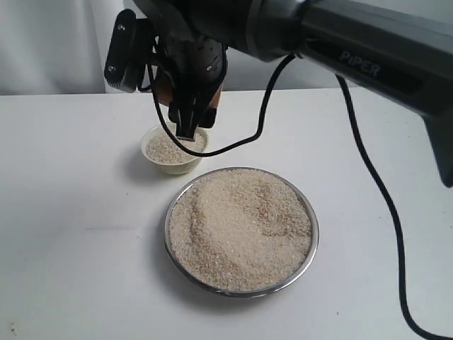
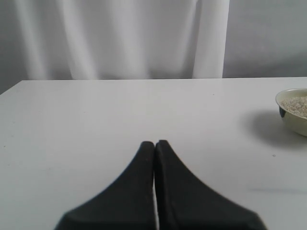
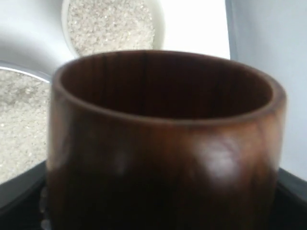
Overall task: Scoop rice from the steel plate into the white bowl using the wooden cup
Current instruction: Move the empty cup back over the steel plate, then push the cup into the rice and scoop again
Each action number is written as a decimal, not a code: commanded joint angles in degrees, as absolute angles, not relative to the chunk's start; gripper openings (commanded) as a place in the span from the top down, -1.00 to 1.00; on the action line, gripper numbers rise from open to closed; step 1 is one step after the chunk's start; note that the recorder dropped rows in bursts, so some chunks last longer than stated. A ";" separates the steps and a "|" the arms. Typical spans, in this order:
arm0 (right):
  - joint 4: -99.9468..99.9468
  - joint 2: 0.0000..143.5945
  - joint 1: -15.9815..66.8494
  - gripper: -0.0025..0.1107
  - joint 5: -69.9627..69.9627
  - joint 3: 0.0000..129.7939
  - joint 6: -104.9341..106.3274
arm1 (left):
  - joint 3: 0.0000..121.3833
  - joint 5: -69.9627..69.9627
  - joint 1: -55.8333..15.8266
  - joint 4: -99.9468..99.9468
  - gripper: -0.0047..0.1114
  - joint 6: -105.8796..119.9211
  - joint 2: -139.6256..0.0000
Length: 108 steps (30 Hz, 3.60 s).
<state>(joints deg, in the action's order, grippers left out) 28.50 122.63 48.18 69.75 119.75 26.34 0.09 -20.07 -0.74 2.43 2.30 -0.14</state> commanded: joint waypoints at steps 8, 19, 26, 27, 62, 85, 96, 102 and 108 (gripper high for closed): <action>27.90 121.93 43.84 0.96 69.96 106.31 25.19 | 0.00 -19.74 -0.89 2.40 0.92 2.08 0.00; 35.36 122.36 43.14 0.96 69.96 93.05 25.75 | 0.00 -19.74 -0.89 2.40 0.92 2.08 0.00; 35.89 122.36 43.14 0.96 69.96 91.09 25.23 | 0.00 -19.74 -0.89 2.40 0.92 2.08 0.00; 36.00 122.36 43.14 0.96 69.96 91.09 25.23 | 0.00 -19.74 -0.89 2.40 0.92 2.08 0.00; 30.05 130.86 43.52 0.96 58.25 91.09 27.10 | 0.00 -19.74 -0.89 2.40 0.92 2.08 0.00; 20.36 131.69 43.52 0.96 50.53 91.09 28.47 | 0.00 -19.74 -0.89 2.40 0.92 2.08 0.00; 17.71 129.28 41.15 0.96 45.38 86.90 28.25 | 0.00 -19.74 -0.89 2.40 0.92 2.08 0.00; 15.76 124.89 37.18 0.96 31.23 76.48 27.94 | 0.00 -19.74 -0.89 2.40 0.92 2.08 0.00; 13.72 124.74 35.38 0.96 23.20 73.32 28.01 | 0.00 -19.74 -0.89 2.40 0.92 2.08 0.00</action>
